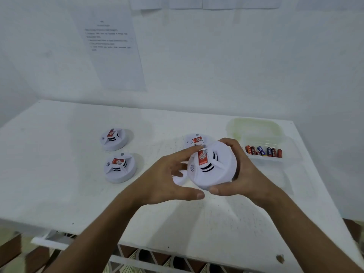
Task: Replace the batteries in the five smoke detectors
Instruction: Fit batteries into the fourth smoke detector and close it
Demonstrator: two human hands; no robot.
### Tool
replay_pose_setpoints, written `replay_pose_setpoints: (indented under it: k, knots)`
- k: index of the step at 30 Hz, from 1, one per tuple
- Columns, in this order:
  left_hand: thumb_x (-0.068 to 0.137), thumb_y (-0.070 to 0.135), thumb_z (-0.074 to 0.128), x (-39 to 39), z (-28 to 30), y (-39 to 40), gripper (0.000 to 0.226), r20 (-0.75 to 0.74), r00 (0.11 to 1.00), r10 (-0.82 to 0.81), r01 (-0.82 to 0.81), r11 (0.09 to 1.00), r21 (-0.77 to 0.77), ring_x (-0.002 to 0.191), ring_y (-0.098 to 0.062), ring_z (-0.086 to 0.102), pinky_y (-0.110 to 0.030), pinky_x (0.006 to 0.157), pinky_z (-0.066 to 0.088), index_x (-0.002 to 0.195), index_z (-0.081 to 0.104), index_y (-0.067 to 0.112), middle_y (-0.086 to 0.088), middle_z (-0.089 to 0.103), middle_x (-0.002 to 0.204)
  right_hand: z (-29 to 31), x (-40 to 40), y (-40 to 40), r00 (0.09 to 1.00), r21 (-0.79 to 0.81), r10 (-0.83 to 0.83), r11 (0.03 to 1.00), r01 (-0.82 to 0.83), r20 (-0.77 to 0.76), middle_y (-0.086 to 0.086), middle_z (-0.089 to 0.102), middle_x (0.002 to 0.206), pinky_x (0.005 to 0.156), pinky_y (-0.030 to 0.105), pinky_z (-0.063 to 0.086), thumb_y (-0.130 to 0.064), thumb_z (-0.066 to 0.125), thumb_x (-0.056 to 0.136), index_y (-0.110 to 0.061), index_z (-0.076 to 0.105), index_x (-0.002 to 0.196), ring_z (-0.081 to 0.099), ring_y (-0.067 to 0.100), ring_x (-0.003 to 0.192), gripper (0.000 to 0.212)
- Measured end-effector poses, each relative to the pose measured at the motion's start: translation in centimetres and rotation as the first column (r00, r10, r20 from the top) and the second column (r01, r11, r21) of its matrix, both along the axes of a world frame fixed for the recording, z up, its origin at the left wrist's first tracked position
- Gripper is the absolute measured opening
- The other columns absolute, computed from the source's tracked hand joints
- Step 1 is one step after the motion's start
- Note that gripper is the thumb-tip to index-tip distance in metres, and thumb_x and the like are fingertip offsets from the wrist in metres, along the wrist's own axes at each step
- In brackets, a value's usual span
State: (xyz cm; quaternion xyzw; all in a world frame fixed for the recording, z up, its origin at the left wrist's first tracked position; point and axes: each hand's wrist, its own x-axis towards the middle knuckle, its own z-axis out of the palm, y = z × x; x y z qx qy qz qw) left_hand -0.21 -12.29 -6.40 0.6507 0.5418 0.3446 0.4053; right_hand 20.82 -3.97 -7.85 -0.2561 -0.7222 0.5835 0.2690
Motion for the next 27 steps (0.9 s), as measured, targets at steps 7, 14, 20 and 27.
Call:
replay_pose_setpoints:
  k: [7, 14, 20, 27]
  knots:
    - [0.067, 0.02, 0.088, -2.5, 0.5, -0.6, 0.081, 0.005, 1.0, 0.022, -0.022, 0.997, 0.079, 0.109, -0.01, 0.063, -0.019, 0.08, 0.054, 0.134, 0.047, 0.039, 0.02, 0.062, 0.125, -0.7, -1.5, -0.5, 0.992, 0.098, -0.073, 0.993, 0.063, 0.099, -0.013, 0.052, 0.141, 0.095, 0.043, 0.051, -0.036, 0.093, 0.047, -0.035, 0.042, 0.141, 0.052, 0.019, 0.126, 0.107]
    - [0.062, 0.015, 0.091, -5.2, 0.5, -0.8, 0.08, -0.062, 0.998, -0.01, 0.014, 0.998, 0.058, 0.102, 0.007, 0.058, -0.005, 0.071, 0.045, 0.13, 0.05, 0.027, 0.029, 0.062, 0.113, -1.5, -4.1, -1.3, 0.972, 0.271, -0.152, 0.957, 0.1, 0.178, -0.029, 0.031, 0.15, 0.081, 0.005, 0.039, -0.049, 0.092, 0.04, -0.044, 0.046, 0.14, 0.04, 0.007, 0.134, 0.109]
    - [0.061, 0.033, 0.091, -8.1, 0.5, -0.6, 0.078, -0.195, 0.98, -0.028, 0.044, 0.996, 0.076, 0.096, -0.007, 0.059, -0.009, 0.069, 0.045, 0.127, 0.051, 0.039, 0.022, 0.062, 0.113, -2.2, -6.7, -1.9, 0.963, 0.298, -0.202, 0.944, 0.143, 0.179, -0.028, 0.032, 0.15, 0.08, 0.0, 0.037, -0.054, 0.09, 0.039, -0.043, 0.047, 0.139, 0.038, 0.008, 0.136, 0.109]
    - [0.058, 0.038, 0.09, -10.4, 0.3, -0.6, 0.078, -0.215, 0.974, -0.065, 0.087, 0.992, 0.096, 0.095, -0.011, 0.059, -0.012, 0.068, 0.047, 0.125, 0.051, 0.042, 0.019, 0.064, 0.112, -2.5, -8.8, -2.8, 0.95, 0.286, -0.242, 0.941, 0.181, 0.195, -0.022, 0.033, 0.152, 0.08, 0.011, 0.039, -0.058, 0.087, 0.04, -0.04, 0.045, 0.141, 0.034, 0.006, 0.14, 0.112]
